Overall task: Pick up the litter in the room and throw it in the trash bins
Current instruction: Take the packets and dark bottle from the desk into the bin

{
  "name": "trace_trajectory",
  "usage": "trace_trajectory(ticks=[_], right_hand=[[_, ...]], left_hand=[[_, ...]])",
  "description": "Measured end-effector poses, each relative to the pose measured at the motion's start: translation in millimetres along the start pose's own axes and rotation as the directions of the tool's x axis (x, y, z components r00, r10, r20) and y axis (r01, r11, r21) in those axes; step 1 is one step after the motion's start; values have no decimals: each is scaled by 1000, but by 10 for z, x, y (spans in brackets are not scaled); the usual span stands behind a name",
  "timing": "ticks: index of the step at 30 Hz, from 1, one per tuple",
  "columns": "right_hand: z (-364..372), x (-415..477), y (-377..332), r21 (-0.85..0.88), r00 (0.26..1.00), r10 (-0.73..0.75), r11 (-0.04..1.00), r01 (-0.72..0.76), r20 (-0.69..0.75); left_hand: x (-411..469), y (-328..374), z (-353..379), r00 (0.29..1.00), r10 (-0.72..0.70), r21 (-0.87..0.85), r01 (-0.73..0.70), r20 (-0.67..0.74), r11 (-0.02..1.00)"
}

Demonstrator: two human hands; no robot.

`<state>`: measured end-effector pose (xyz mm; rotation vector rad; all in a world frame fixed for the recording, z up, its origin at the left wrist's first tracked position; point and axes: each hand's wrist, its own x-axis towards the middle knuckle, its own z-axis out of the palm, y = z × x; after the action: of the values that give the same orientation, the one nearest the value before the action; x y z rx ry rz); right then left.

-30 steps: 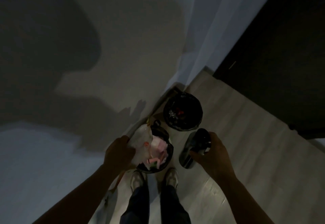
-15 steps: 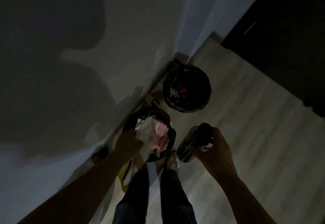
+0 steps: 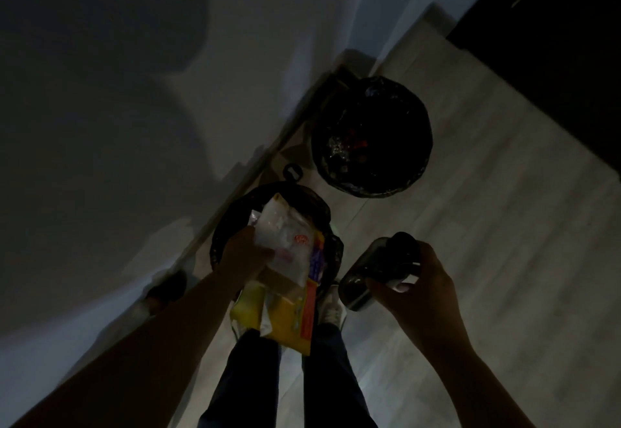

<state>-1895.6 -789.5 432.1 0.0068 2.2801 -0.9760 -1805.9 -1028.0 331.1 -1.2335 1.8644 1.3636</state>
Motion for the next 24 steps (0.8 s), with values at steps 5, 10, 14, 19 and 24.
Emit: trace_trajectory(ticks=[5,10,14,19,24], right_hand=[[195,144,155,-10,1000,6,1000,-5,21],[352,303,244,7,1000,14,1000,-14,15],[412,403,275,2,1000,11,1000,-11,2],[407,496,341,-19,1000,14,1000,-14,-9],[427,584,417,-27,1000,-8,1000,7,-27]], left_hand=[[297,-170,90,989,114,242,-87,-98,966],[500,-317,142,984,175,582,-121,-36,804],[628,-377,212,994,113,646,-91,7,758],[767,-432,287,1000,10,723,-8,1,691],[915,-595,350,1000,20,758,3,-22,652]])
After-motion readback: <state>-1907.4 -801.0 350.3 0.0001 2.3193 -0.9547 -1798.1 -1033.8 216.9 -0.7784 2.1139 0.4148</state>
